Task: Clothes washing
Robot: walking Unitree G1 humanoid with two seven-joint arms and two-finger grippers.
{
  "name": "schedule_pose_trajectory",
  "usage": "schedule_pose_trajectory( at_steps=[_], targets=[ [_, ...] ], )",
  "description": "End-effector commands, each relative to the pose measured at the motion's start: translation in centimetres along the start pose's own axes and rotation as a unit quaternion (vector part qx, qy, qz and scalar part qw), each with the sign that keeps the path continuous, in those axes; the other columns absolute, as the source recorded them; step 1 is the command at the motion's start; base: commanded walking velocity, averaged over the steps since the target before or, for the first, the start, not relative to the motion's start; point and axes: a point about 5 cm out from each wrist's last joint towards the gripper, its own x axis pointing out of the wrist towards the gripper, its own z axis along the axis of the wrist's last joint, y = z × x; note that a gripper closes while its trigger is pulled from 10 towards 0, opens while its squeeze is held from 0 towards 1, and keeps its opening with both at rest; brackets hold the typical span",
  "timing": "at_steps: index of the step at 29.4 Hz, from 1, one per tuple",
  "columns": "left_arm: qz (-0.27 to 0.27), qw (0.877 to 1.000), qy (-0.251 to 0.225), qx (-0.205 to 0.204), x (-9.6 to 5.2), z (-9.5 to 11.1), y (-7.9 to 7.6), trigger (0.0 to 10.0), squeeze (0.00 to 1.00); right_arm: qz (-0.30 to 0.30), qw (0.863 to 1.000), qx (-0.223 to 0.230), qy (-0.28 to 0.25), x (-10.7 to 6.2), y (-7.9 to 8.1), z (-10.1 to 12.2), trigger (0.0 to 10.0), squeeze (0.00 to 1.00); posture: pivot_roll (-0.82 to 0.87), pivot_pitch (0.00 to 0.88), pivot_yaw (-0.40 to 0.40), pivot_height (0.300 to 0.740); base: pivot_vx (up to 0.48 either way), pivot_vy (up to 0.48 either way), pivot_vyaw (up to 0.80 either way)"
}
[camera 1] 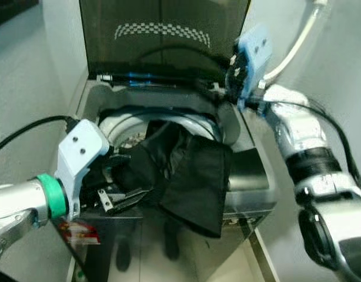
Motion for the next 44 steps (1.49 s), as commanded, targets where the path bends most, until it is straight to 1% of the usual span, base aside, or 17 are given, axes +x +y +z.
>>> schedule_pose_trajectory(
  at_steps=[1,3,5,8,10,12,16,18,21,29,30,31,32,33,35,38,44],
  targets=[
    [0.0,1.0,-0.013,0.003,-0.5,0.6,-0.2,10.0,0.0,0.04,0.999,-0.006,0.008,-0.3,0.6,0.0,10.0,1.0,0.08,0.08,-0.041,0.74,0.0,0.0,0.0],
    [-0.05,0.997,-0.046,-0.036,-1.0,1.1,-1.4,10.0,0.0,0.067,0.998,-0.002,0.021,-0.8,1.5,-0.9,10.0,1.0,0.08,0.083,-0.06,0.74,0.0,0.0,0.0],
    [-0.083,0.995,-0.038,-0.047,-1.1,0.8,-2.3,10.0,0.0,0.066,0.998,0.0,0.024,-0.9,1.6,-1.2,10.0,1.0,0.08,0.082,-0.06,0.74,0.0,0.0,0.0],
    [-0.118,0.991,0.03,-0.047,-0.7,-1.2,-3.7,10.0,0.0,0.067,0.997,0.001,0.029,-0.9,1.8,-1.5,10.0,1.0,0.08,0.08,-0.061,0.74,0.0,0.0,0.0],
    [-0.125,0.99,0.048,-0.048,-0.4,-1.9,-4.2,10.0,0.0,0.078,0.996,0.002,0.03,-1.0,2.0,-1.6,10.0,1.0,0.07,0.08,-0.06,0.74,0.0,0.0,0.0],
    [-0.125,0.99,0.048,-0.048,-0.4,-1.9,-4.2,10.0,0.0,0.078,0.996,0.002,0.03,-1.0,2.0,-1.6,10.0,1.0,0.07,0.08,-0.06,0.74,0.0,0.0,0.0],
    [-0.139,0.987,0.056,-0.053,0.1,-2.4,-4.9,10.0,0.0,0.148,0.988,0.019,0.034,-2.2,3.0,-1.7,10.0,1.0,0.07,0.078,-0.062,0.74,0.0,0.0,0.0],
    [-0.136,0.987,0.064,-0.058,0.1,-2.6,-4.9,10.0,0.0,0.23,0.971,0.047,0.049,-3.7,4.5,-1.8,10.0,1.0,0.06,0.077,-0.063,0.74,0.0,0.0,0.0],
    [-0.13,0.987,0.069,-0.065,-0.1,-2.6,-4.9,10.0,0.0,0.269,0.96,0.044,0.069,-4.5,5.6,-2.3,10.0,1.0,0.06,0.073,-0.065,0.74,0.0,0.0,0.0],
    [-0.128,0.988,0.067,-0.061,-0.3,-2.5,-4.8,10.0,0.0,0.29,0.953,0.004,0.089,-3.8,7.6,-3.2,10.0,1.0,0.06,0.066,-0.067,0.74,0.0,0.0,0.0],
    [-0.122,0.989,0.066,-0.057,-0.3,-2.6,-4.7,10.0,0.0,0.271,0.956,-0.04,0.1,-2.9,8.0,-3.8,10.0,0.51,0.06,0.064,-0.068,0.74,0.0,0.0,0.0],
    [-0.122,0.989,0.066,-0.057,-0.3,-2.6,-4.7,10.0,0.0,0.271,0.956,-0.04,0.1,-2.9,8.0,-3.8,10.0,0.51,0.06,0.064,-0.068,0.74,0.0,0.0,0.0],
    [-0.117,0.989,0.065,-0.055,-0.3,-2.5,-4.5,10.0,0.0,0.247,0.959,-0.081,0.11,-1.9,8.3,-4.2,10.0,0.0,0.06,0.063,-0.068,0.74,0.0,0.0,0.0],
    [-0.113,0.99,0.063,-0.053,-0.2,-2.5,-4.4,10.0,0.0,0.215,0.964,-0.115,0.107,-0.8,8.3,-4.3,10.0,0.0,0.06,0.064,-0.068,0.74,0.0,0.0,0.0],
    [-0.113,0.99,0.063,-0.053,-0.2,-2.5,-4.4,10.0,0.0,0.215,0.964,-0.115,0.107,-0.8,8.3,-4.3,10.0,0.0,0.06,0.064,-0.068,0.74,0.0,0.0,0.0],
    [-0.107,0.991,0.061,-0.051,-0.2,-2.4,-4.3,10.0,0.0,0.149,0.973,-0.154,0.082,0.8,8.0,-3.6,10.0,0.0,0.06,0.064,-0.071,0.74,0.0,0.0,0.0],
    [-0.098,0.992,0.06,-0.049,-0.2,-2.3,-4.2,10.0,0.0,0.05,0.981,-0.182,0.044,2.2,6.5,-2.1,10.0,0.0,0.07,0.066,-0.073,0.74,0.0,0.0,0.0]
  ],
)
